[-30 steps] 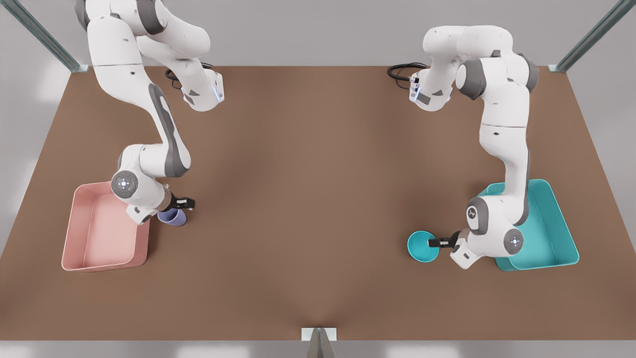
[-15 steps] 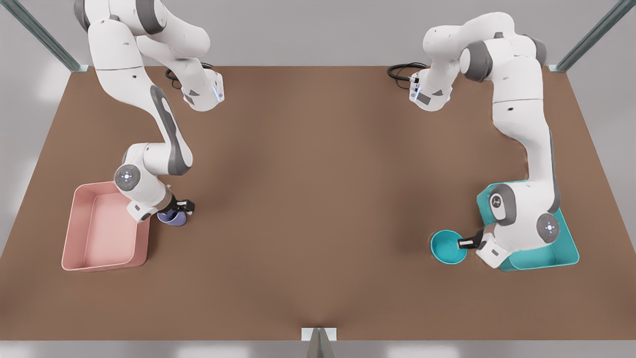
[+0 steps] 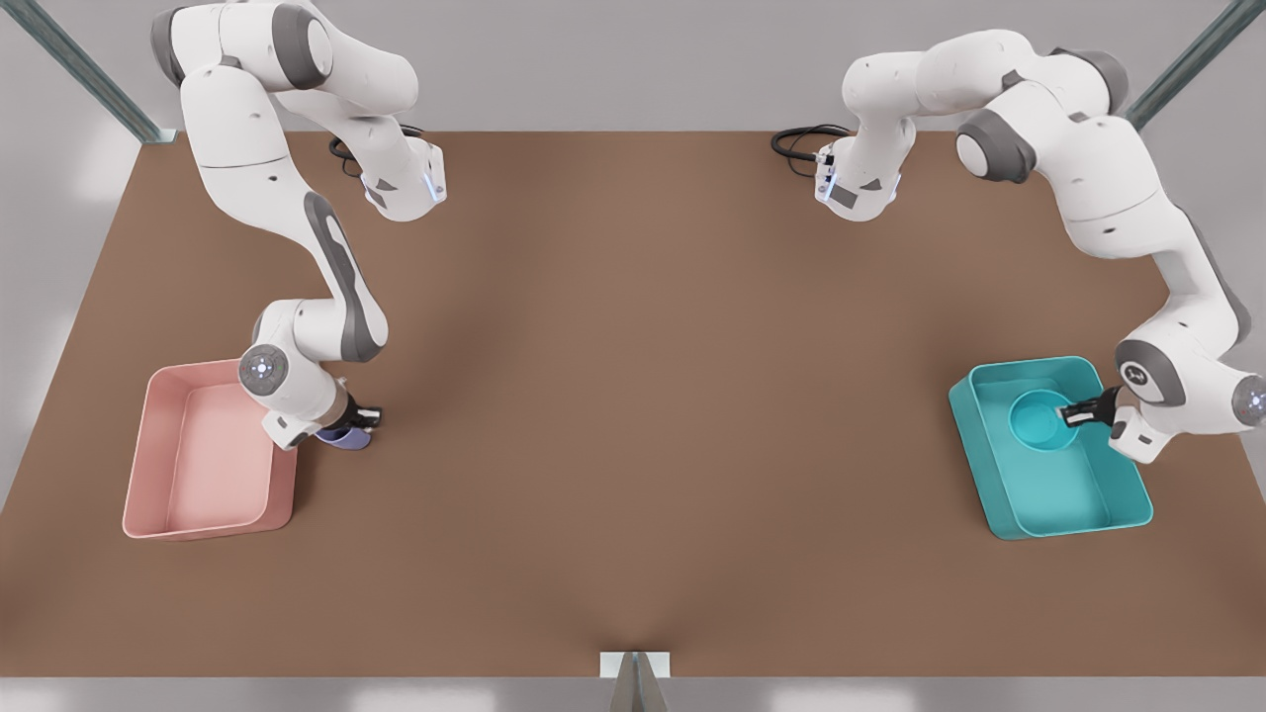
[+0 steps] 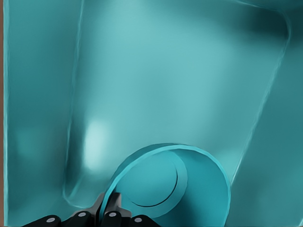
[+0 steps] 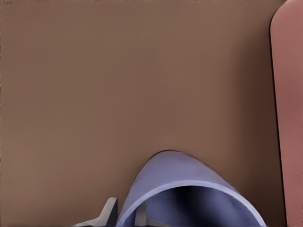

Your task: Put the bowls and cups in different boxes

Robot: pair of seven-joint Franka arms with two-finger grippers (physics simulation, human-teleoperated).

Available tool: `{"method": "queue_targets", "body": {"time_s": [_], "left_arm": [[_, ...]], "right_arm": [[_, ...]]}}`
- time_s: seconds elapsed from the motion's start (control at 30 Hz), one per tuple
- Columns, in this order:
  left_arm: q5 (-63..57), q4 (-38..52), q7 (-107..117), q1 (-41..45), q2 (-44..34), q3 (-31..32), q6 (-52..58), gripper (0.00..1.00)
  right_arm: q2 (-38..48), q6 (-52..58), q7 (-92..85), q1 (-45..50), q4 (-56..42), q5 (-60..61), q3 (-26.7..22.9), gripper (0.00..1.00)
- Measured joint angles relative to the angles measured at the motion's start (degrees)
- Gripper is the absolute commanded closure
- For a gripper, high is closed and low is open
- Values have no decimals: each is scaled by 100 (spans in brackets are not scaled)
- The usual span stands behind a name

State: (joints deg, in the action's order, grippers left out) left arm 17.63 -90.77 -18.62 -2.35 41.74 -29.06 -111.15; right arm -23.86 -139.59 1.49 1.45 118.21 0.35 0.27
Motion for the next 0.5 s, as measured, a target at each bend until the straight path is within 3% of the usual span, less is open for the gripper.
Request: {"method": "queue_targets", "body": {"time_s": [0.07, 0.1, 0.17, 0.33, 0.43, 0.5], "left_arm": [[152, -29, -151, 11, 150, 66, -161, 79], [203, -34, -225, 14, 210, 85, -238, 66], [318, -37, -386, 15, 263, 104, -345, 0], [313, 298, -847, 17, -299, -47, -234, 0], [-252, 654, -920, 234, -890, -12, 96, 0], [-905, 715, -700, 356, -1501, 1101, 460, 0]], "right_arm": [[2, 38, -21, -31, -108, 12, 0, 79], [10, 84, -29, -36, -207, 15, 2, 79], [74, 261, -46, -39, -506, 20, 7, 79], [387, 1180, -267, -204, -2025, -24, -95, 79], [234, 1715, -606, -391, -2716, -188, -643, 79], [-86, 1938, -836, -543, -2947, -233, -901, 79]]}}
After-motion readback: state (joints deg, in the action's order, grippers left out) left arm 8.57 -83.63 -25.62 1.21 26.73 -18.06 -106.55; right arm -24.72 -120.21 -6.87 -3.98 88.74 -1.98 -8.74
